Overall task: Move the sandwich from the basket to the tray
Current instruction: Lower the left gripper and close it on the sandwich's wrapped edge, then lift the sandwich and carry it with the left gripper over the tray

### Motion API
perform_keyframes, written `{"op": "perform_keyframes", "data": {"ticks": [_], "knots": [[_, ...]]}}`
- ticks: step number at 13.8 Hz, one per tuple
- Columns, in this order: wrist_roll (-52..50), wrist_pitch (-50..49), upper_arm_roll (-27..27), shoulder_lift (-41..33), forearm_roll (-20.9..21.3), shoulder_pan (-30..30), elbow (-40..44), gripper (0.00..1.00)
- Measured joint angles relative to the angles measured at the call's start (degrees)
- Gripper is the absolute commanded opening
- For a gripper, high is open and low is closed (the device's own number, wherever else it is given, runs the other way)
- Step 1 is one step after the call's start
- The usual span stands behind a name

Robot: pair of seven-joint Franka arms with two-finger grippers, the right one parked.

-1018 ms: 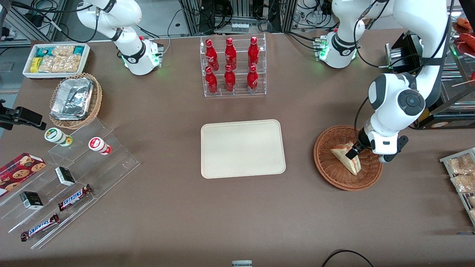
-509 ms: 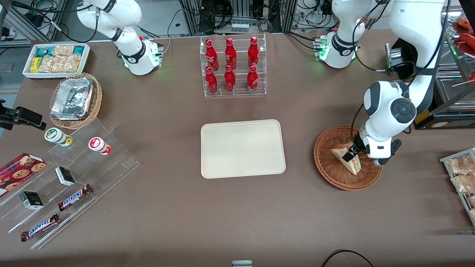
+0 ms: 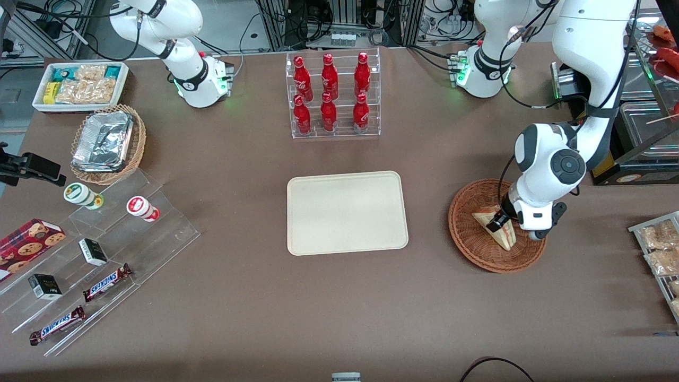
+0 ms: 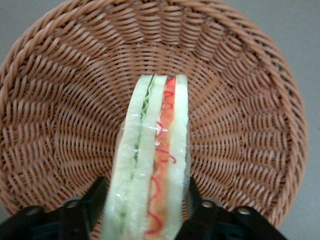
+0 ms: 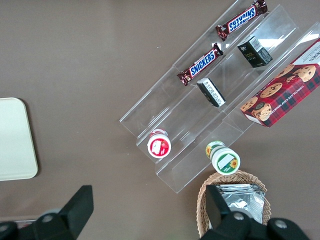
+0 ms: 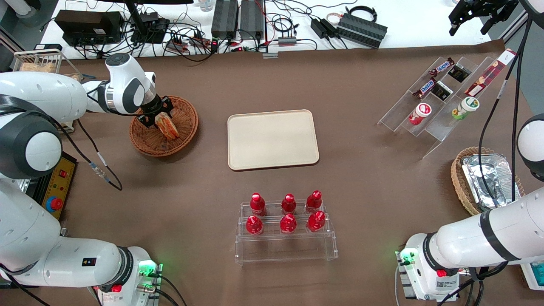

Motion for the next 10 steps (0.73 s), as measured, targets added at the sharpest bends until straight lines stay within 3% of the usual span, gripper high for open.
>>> {"op": "perform_keyframes", "data": {"ticks": [5, 10], "knots": [[1.36, -6.10, -0.56, -1.42, 0.01, -0.72, 1.33, 0.00], [6.81, -19.62, -0.70, -2.25, 0.01, -4.70, 11.95, 0.00]]}}
